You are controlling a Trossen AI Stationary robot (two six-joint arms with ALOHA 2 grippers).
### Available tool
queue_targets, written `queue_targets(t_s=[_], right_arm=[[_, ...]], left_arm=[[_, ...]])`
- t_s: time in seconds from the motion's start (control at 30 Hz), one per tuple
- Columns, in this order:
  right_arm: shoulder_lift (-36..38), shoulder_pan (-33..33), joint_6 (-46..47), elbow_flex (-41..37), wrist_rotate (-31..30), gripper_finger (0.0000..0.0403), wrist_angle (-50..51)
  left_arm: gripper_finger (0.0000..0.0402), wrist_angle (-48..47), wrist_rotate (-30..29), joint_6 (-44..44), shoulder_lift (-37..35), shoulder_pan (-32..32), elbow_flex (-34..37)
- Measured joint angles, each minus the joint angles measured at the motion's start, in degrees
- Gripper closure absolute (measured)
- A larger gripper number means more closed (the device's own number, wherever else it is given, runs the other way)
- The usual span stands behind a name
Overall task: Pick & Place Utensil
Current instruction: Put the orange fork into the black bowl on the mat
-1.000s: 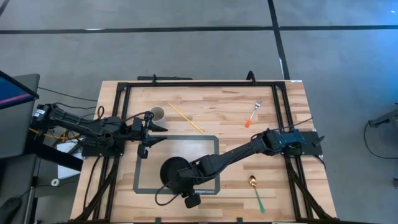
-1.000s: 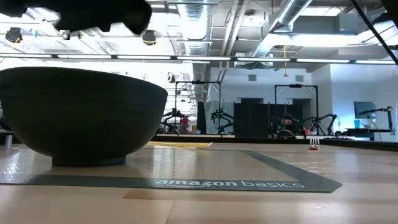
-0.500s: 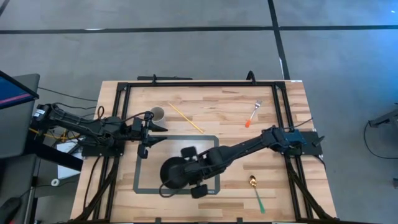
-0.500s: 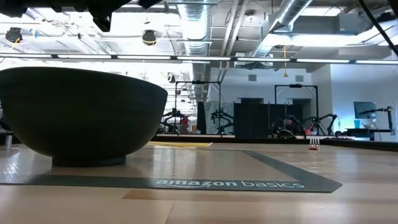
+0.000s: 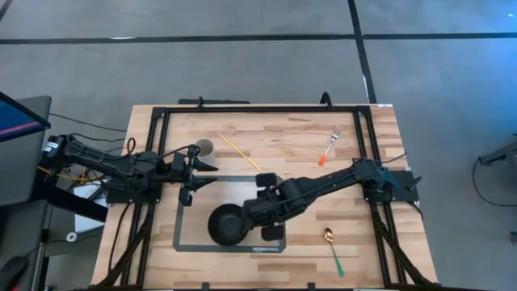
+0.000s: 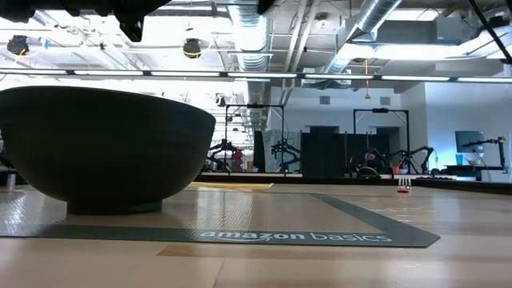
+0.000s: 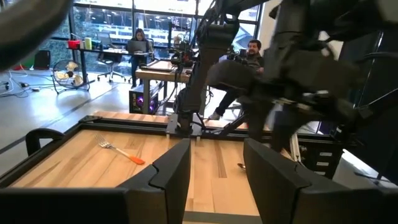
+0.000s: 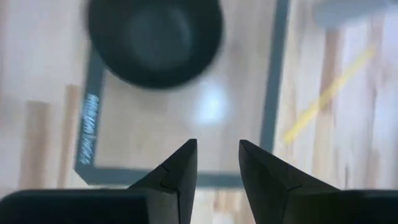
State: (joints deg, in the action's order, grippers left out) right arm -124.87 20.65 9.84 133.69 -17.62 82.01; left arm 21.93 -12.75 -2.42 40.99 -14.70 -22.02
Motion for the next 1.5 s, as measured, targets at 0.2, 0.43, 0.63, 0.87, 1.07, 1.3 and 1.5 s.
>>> queue_targets(t_s=[0.2, 0.43, 0.63, 0.87, 1.07, 1.3, 1.5], right_arm=[[0.79, -1.11, 8.91, -1.36, -9.23, 0.0292, 7.76], [13.2, -2.17, 17.7, -14.43, -10.57, 0.0292, 7.91], [29.37, -1.86, 36.54, -35.83, -19.02, 0.0292, 5.41], [43.03, -3.9, 60.94, -64.41, -27.16, 0.0292, -7.66], [46.57, -8.79, 84.77, -82.32, -27.46, 0.0292, -10.08], [46.59, -15.08, 96.76, -91.92, -26.19, 0.0292, -14.23], [45.54, -20.19, 96.29, -93.55, -26.07, 0.0292, -20.17]], left_arm=[[0.0252, -0.02, 0.11, -0.02, 0.0, 0.0, 0.0], [0.0252, -0.03, 0.09, -0.02, 0.0, 0.0, 0.0], [0.0252, 0.0, 0.04, 0.27, 0.0, 0.0, 0.0], [0.0252, 0.46, -0.07, 0.63, 0.0, 0.0, 0.0], [0.0252, 1.0, -0.07, 0.63, 0.0, 0.0, 0.0], [0.0252, 1.8, -0.84, 1.54, 0.0, 0.01, 0.0], [0.0252, 2.65, -2.67, 3.91, 0.0, 0.07, 0.0]])
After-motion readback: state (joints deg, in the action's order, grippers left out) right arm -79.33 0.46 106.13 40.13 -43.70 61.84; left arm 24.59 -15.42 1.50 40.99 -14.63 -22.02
